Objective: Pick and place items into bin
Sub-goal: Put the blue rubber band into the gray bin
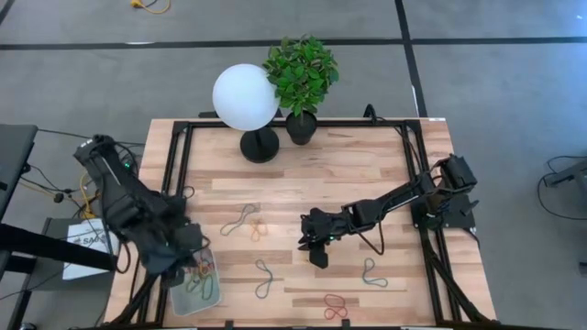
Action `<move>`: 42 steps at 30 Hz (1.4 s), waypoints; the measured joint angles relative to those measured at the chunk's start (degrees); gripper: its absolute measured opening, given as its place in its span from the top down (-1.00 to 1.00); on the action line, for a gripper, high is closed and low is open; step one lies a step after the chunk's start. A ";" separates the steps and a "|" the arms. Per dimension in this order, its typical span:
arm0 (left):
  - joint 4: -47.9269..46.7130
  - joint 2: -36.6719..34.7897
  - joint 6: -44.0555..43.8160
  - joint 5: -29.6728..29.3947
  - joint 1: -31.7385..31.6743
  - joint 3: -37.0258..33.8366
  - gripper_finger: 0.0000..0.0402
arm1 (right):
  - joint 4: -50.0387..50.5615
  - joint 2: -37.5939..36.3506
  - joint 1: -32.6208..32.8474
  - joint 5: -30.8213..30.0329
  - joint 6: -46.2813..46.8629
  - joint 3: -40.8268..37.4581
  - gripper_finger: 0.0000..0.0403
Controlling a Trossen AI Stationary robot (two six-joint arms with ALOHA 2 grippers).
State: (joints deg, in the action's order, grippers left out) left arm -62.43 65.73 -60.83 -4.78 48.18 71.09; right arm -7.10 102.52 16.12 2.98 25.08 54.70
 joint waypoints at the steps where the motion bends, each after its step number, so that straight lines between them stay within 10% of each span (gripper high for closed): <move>1: -2.19 0.42 -4.16 0.65 1.10 0.00 1.00 | -0.03 0.00 0.00 0.01 0.00 0.00 0.54; 10: -12.58 6.74 -22.36 -4.59 7.16 0.00 1.00 | -0.21 0.00 -0.52 0.00 0.00 0.00 0.54; 26: -13.82 24.41 -8.15 3.94 7.74 -0.02 1.00 | -0.23 0.00 -1.77 0.00 -0.02 0.00 0.54; 42: -17.60 24.36 -23.76 3.65 7.29 -0.04 0.80 | -0.23 0.00 -2.40 0.00 -0.02 0.00 0.54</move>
State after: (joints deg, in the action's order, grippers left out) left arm -80.03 90.08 -84.58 -1.13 55.48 71.05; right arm -7.33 102.52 13.72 2.98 25.06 54.70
